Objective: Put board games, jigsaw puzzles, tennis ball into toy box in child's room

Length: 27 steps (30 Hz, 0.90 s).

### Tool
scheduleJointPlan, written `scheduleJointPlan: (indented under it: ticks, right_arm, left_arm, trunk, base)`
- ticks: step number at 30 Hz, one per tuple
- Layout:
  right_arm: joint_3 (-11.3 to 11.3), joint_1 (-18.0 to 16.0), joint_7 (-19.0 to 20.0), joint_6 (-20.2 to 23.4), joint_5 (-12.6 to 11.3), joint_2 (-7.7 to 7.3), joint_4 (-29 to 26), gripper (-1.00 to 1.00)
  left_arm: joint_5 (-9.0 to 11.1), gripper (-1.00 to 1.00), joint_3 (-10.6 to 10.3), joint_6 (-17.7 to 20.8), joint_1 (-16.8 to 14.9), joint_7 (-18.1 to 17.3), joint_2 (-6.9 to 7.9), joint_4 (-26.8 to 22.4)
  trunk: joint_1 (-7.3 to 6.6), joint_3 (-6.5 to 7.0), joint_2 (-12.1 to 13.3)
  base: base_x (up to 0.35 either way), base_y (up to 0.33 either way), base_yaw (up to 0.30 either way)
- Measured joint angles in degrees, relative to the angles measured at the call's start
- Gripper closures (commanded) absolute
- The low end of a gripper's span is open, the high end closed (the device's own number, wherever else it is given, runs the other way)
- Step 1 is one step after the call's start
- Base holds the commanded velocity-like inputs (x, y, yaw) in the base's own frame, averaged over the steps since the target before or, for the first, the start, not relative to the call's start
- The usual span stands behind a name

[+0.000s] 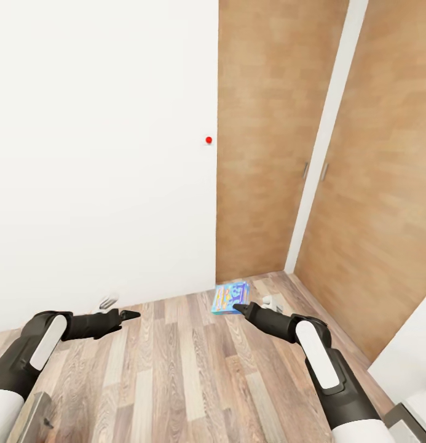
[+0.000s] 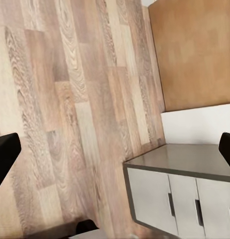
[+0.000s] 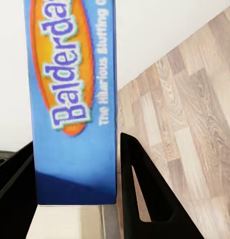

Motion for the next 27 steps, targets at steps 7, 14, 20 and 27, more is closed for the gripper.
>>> scheduleJointPlan:
  ticks: [7,14,20,27]
  right_arm:
    - [0.1,0.0,0.0,-0.1,0.0,0.06,0.0,1.00]
    - [0.1,0.0,0.0,-0.1,0.1,0.07,0.6,1.00]
    - [0.2,0.0,0.0,-0.1,0.0,0.07,1.1,1.00]
    - [0.2,0.0,0.0,-0.2,0.1,0.11,1.6,1.00]
  left_arm:
    - [0.0,-1.00,0.0,0.0,0.0,0.0,0.00,0.0]
    - [0.0,-1.00,0.1,0.0,0.0,0.0,0.00,0.0]
    - [0.0,-1.00,-0.2,0.0,0.0,0.0,0.00,0.0]
    - [0.0,-1.00,-0.2,0.0,0.0,0.0,0.00,0.0]
  trunk:
    - [0.00,-0.14,0.0]
    - [0.02,-0.27,0.0]
    - [0.01,-0.39,0.0]
    - [0.00,-0.53,0.0]
  base:
    - [0.000,0.000,-0.271]
    - [-0.099,0.000,-0.271]
    - [-0.143,0.000,-0.271]
    - [-0.019,0.000,-0.271]
